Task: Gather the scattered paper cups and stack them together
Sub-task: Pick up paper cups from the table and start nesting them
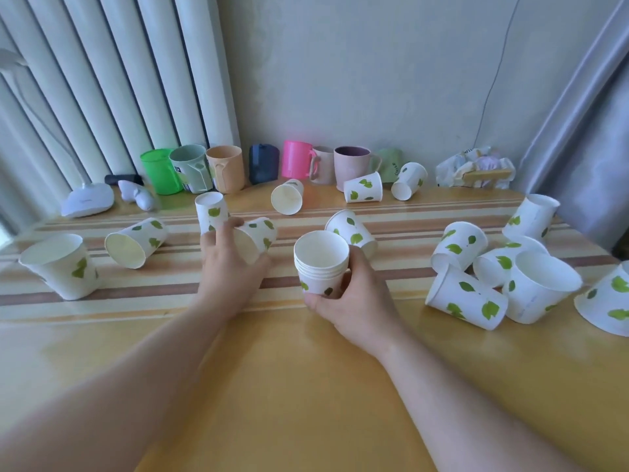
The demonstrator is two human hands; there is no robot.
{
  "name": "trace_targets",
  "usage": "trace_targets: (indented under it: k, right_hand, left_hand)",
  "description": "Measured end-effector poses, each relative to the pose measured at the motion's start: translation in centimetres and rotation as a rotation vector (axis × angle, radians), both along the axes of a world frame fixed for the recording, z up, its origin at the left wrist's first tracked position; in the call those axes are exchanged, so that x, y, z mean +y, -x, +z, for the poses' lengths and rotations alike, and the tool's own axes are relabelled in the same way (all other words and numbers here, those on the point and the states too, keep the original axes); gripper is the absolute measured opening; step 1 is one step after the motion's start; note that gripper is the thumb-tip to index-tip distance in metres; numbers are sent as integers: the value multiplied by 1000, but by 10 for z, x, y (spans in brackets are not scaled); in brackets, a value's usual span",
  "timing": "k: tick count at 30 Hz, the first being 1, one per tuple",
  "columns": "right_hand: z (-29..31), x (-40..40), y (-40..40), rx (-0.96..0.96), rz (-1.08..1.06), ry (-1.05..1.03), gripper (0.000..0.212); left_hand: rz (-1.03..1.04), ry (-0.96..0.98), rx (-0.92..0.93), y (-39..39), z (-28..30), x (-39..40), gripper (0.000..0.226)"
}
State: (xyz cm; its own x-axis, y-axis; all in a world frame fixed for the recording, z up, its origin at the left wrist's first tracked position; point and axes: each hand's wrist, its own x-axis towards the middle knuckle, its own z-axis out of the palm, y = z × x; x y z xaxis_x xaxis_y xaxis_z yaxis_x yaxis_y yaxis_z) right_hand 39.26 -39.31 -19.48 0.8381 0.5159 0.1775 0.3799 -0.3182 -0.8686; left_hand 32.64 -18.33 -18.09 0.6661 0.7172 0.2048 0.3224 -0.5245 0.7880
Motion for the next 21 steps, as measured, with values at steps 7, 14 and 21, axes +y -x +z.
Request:
trace_targets:
  k: [7, 14, 21]
  right_hand:
    - [2, 1, -2, 38, 35, -3, 60]
    - [5, -1, 3, -13, -22, -25, 59]
    - [7, -3, 2, -63, -41, 25, 56]
  left_hand:
    - [-185, 157, -431, 11, 77, -5, 84]
    - [-460, -15, -81, 19, 92, -29, 78]
    - [-517, 90, -58, 12, 84, -37, 78]
